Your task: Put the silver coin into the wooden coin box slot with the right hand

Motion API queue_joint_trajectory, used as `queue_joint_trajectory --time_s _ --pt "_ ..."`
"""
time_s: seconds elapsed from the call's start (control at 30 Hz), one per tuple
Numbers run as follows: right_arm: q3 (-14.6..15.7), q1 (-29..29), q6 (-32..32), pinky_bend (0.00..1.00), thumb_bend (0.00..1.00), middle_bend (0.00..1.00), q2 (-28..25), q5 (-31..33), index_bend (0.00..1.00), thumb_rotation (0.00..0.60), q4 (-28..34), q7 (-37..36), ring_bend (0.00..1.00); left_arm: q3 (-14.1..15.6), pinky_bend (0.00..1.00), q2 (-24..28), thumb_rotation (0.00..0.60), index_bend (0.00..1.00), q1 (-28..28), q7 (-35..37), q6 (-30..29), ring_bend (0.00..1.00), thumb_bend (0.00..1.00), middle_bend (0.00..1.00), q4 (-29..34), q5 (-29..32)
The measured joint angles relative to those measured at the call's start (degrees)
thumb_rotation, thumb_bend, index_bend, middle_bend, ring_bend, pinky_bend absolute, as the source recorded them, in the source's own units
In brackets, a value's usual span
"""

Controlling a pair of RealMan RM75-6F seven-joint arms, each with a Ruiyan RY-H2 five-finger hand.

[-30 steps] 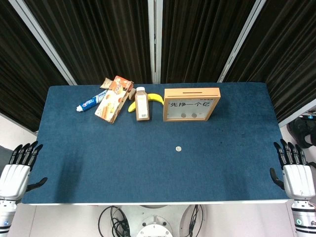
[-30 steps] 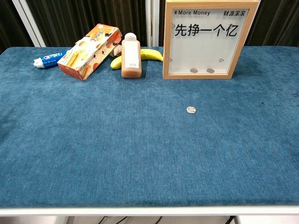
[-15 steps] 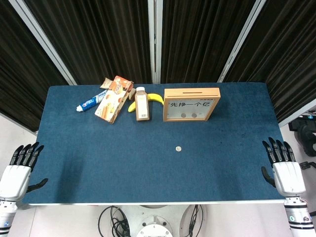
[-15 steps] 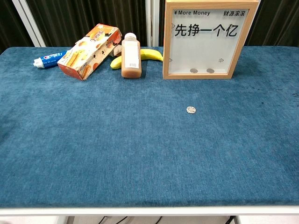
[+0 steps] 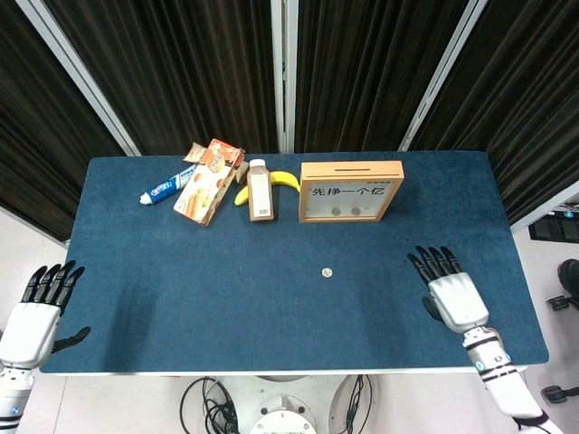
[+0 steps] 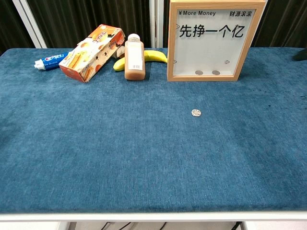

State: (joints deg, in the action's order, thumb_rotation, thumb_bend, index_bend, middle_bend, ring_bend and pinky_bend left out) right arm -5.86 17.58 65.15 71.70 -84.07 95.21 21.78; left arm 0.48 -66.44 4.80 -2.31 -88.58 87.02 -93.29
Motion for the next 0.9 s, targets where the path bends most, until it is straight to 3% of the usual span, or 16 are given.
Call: queue_joint_trajectory --time_s 0.2,0.4,0.9 --pt "-2.9 7.4 -7.0 0.0 0.32 0.0 7.5 6.6 0.01 0.6 -3.6 4.6 0.0 0.0 0.0 0.1 0.6 0.03 -0.3 0.4 -0.5 0.0 0.12 0.0 -0.1 0.0" --pt "-4.5 12.7 -11.2 0.0 0.32 0.0 14.4 10.2 0.13 0.6 -9.9 7.2 0.0 0.0 0.0 0.2 0.6 0.03 -0.5 0.9 -0.9 0.0 0.12 0.0 -0.2 0.0" --pt "-4.3 19.4 -15.0 0.0 0.33 0.0 23.6 14.7 0.32 0.6 -17.6 8.4 0.0 -0.3 0.0 0.0 0.6 0.03 -0.7 2.4 -1.1 0.0 0.12 0.0 -1.1 0.7"
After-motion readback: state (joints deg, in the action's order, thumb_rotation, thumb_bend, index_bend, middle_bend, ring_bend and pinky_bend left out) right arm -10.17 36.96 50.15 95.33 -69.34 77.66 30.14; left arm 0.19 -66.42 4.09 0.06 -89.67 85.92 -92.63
